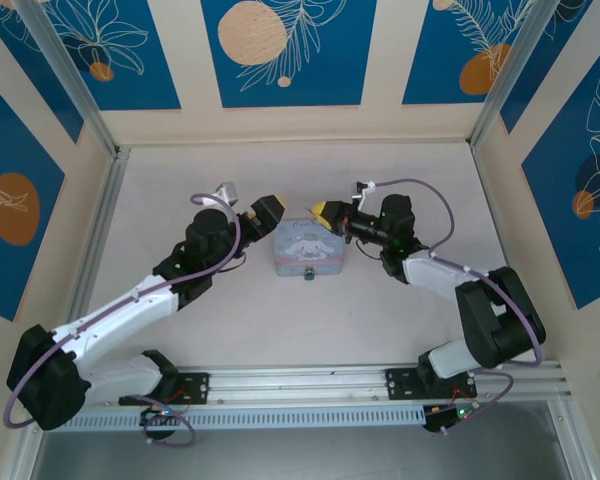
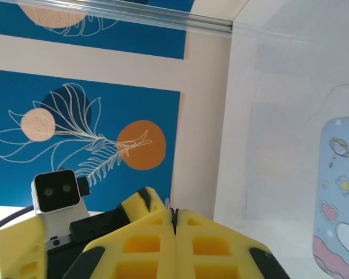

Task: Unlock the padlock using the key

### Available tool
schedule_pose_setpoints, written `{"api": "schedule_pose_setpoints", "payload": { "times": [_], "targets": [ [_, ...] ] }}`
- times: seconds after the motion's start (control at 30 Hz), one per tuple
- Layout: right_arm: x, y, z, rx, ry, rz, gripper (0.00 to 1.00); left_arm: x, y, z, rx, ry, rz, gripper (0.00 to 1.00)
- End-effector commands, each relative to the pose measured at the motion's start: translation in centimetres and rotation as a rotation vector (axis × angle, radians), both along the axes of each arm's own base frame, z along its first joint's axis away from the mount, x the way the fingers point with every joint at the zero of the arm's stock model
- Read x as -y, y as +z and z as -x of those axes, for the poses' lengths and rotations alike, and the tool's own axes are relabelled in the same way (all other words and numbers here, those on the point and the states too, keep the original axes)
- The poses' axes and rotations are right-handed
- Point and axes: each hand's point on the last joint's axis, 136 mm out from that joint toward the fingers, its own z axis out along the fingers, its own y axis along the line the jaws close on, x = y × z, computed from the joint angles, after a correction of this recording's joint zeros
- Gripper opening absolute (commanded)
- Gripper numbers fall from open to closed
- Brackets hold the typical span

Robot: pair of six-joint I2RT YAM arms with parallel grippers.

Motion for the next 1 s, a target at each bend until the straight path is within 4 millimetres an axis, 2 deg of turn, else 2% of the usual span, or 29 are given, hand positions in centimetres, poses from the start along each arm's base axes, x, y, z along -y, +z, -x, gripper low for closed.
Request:
{"api": "schedule_pose_setpoints", "payload": {
  "times": [0.0,0.13,0.3,0.43,0.63,0.97],
  "targets": [
    [0.7,-1.3,1.3,-0.030,0.035,0.091,0.00,-0.8,-4.4,2.0,-0.115,-0.077,-0.224,0.92],
    [1.1,-2.5,2.1,-0.055,0.053,0.182,0.00,-0.6,-8.4,3.6,-0.186,-0.135,-0.295,0.93],
    [1.8,-4.2,2.5,-0.097,0.048,0.210,0.00,0.3,-12.9,5.6,-0.166,-0.169,-0.383,0.93],
    [1.6,-5.6,2.7,-0.124,0.065,0.216,0.00,1.8,-14.4,6.6,-0.124,-0.229,-0.383,0.92],
    [1.7,-7.1,2.8,-0.145,0.061,0.229,0.00,5.1,-16.6,7.5,-0.131,-0.355,-0.366,0.89],
    [2.7,-8.7,2.7,-0.173,0.049,0.252,0.00,8.5,-18.7,5.6,-0.086,-0.388,-0.341,0.86]
  ]
}}
